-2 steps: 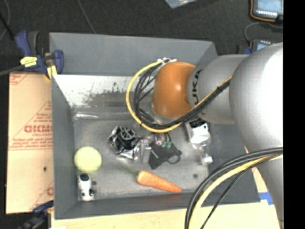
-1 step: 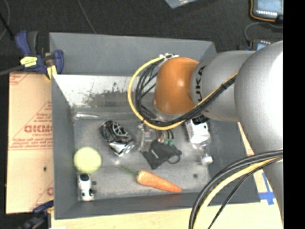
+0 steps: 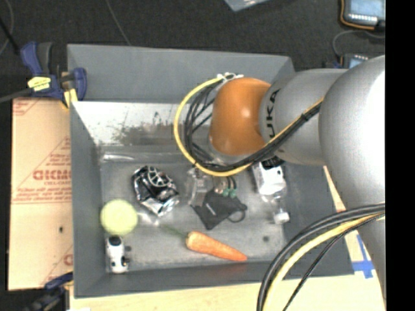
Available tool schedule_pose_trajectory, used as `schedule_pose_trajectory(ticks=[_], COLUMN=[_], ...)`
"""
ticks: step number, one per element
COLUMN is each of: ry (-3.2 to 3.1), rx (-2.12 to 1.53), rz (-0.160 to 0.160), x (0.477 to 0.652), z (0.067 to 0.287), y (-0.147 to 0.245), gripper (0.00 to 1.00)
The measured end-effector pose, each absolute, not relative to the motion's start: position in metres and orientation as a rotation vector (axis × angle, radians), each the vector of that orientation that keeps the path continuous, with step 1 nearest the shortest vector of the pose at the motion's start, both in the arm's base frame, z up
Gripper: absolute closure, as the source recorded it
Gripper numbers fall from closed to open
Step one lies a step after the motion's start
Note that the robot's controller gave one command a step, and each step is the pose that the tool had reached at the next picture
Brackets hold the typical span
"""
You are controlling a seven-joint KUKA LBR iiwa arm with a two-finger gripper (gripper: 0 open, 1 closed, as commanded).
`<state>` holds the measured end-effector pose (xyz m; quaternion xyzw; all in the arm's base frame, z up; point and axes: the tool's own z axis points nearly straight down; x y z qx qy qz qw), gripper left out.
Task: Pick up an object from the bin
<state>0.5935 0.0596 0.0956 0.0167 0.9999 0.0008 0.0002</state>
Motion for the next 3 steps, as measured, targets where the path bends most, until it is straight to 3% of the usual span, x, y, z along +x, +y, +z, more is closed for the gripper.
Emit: schedule_pose_trajectory(ticks=[2,3], ry=[3.147,3.147], rx=[0.054,0.054], rz=[0.002,0.002], x=[0.592,0.592], z=[0.108,0.131], y=[0.059,0.059], gripper=[1.00,1.00])
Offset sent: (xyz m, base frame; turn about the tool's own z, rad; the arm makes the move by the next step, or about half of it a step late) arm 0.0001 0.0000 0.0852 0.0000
